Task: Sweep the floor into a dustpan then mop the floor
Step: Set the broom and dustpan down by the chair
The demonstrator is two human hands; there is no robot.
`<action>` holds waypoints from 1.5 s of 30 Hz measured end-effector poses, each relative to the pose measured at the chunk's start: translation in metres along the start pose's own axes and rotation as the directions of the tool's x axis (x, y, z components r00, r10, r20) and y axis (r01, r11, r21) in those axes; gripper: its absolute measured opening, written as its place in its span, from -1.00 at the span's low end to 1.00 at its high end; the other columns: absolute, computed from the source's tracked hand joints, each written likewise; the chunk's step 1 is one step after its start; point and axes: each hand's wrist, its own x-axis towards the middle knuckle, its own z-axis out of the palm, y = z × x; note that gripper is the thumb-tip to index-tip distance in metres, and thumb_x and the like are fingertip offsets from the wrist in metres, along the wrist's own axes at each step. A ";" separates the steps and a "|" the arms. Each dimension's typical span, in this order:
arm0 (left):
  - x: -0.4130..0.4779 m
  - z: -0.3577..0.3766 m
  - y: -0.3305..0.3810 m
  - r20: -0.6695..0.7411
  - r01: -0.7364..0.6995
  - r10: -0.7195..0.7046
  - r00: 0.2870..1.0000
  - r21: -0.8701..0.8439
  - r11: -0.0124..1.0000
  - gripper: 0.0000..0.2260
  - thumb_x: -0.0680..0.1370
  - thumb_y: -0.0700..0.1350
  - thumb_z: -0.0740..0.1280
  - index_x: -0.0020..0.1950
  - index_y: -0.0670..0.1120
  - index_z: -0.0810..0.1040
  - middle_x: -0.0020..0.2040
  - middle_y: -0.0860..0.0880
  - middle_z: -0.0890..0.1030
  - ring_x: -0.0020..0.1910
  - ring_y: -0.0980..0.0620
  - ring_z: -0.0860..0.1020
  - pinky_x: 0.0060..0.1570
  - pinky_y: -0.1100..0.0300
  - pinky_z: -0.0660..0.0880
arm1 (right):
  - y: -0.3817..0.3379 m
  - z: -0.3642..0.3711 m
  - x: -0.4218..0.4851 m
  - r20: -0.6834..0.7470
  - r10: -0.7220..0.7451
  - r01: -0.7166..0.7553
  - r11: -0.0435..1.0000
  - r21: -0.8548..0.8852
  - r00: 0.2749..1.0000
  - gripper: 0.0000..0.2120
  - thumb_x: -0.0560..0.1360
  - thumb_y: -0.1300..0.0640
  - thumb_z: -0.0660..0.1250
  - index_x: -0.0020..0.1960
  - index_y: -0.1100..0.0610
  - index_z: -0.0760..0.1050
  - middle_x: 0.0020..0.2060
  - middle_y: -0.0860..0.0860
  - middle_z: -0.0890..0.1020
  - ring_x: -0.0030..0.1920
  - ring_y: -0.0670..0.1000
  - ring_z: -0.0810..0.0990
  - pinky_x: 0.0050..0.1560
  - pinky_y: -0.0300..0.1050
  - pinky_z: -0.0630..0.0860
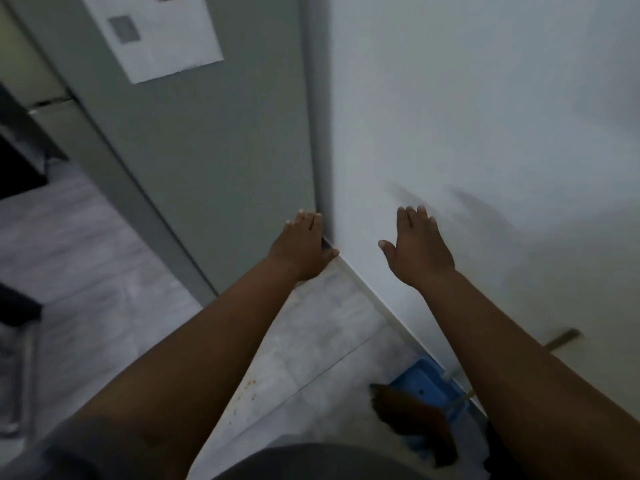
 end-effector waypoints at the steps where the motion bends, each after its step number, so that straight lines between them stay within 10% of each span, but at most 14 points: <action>1: -0.014 -0.001 -0.019 -0.006 0.044 -0.044 0.999 0.001 0.999 -0.25 0.64 0.23 0.12 0.62 -0.21 -0.09 0.63 -0.16 -0.06 0.60 -0.12 -0.12 0.56 -0.04 -0.10 | -0.020 0.003 0.000 0.002 -0.057 0.057 0.998 -0.006 0.998 -0.32 0.63 -0.09 0.13 0.56 0.29 0.01 0.54 0.22 0.13 0.56 0.21 -0.04 0.55 0.09 -0.08; 20: -0.417 0.034 -0.311 -0.072 0.683 -0.703 0.708 -0.187 0.706 -0.28 0.65 0.24 0.04 0.62 -0.18 -0.10 0.63 -0.12 -0.09 0.60 -0.09 -0.16 0.56 -0.04 -0.10 | -0.439 0.082 -0.136 0.111 -0.673 0.657 0.738 0.154 0.731 -0.33 0.59 -0.06 0.22 0.53 0.31 0.11 0.52 0.23 0.18 0.55 0.22 0.02 0.54 0.09 -0.05; 45: -0.828 0.099 -0.447 0.043 0.912 -0.986 -0.161 -0.376 -0.165 -0.28 0.64 0.20 0.13 0.61 -0.19 -0.04 0.63 -0.15 -0.02 0.60 -0.14 -0.09 0.55 -0.05 -0.08 | -0.883 0.169 -0.390 0.157 -0.975 0.933 -0.092 0.347 -0.155 -0.34 0.61 -0.09 0.19 0.55 0.26 0.10 0.54 0.18 0.15 0.57 0.16 -0.03 0.55 0.06 -0.09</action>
